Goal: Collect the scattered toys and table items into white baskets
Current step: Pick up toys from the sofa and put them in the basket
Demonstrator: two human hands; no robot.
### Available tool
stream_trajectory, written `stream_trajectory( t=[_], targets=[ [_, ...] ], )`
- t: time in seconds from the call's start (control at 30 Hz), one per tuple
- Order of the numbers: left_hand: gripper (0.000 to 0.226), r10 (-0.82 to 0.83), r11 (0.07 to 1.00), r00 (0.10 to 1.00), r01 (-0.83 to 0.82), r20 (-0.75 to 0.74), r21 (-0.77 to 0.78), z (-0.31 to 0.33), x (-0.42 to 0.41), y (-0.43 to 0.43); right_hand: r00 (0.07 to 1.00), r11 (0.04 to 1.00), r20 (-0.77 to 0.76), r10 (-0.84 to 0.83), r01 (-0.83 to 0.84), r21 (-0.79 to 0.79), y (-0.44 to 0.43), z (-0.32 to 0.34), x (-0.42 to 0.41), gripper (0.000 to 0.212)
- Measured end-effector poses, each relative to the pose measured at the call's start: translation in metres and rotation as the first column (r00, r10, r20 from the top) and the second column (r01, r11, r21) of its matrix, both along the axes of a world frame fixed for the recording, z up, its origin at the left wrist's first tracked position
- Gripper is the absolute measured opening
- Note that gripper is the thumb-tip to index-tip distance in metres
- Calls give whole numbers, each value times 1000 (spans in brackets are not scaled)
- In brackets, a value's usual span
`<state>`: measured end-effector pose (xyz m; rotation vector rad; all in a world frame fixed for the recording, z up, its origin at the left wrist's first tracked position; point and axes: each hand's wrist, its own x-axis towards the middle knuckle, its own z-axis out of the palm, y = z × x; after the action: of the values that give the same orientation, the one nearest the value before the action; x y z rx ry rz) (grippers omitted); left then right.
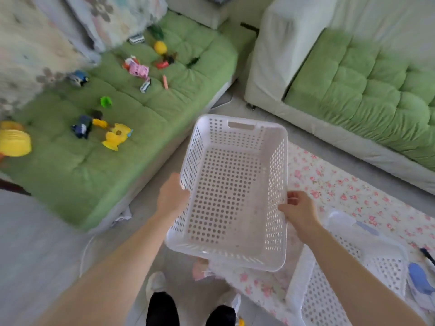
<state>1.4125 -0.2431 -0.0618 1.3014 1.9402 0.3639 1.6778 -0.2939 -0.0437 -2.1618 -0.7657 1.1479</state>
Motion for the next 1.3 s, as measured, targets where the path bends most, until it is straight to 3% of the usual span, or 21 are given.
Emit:
stream_trajectory(
  t=[0.1,0.23,0.33,0.57,0.9,1.07,1.3],
  targets=[
    [33,103,994,995,-103,5,29,25,-65,6,997,997,-25,74,-73,34,28,19,-57,28],
    [44,241,970,960,-243,141,-1,47,-164,12,977,978,-52,205,-202,55,64,37,-148,26],
    [46,301,953,948,-303,104,-3,61,-245,14,959,959,-51,278,-275,67,86,52,-228,26],
    [27,414,907,909,-416,37,71,82,-387,14,872,870,-38,487,-482,105,137,74,-378,31],
    [44,699,649,614,-760,368,34,72,-507,26,688,694,-95,720,-718,54,234,42,-549,26],
    [42,822,541,531,-841,206,10,52,-568,30,592,593,-85,802,-805,-11,269,9,-633,32],
    [38,930,339,341,-940,137,37,24,-633,-1,393,382,-118,912,-918,-107,274,-31,-738,21]
  ],
)
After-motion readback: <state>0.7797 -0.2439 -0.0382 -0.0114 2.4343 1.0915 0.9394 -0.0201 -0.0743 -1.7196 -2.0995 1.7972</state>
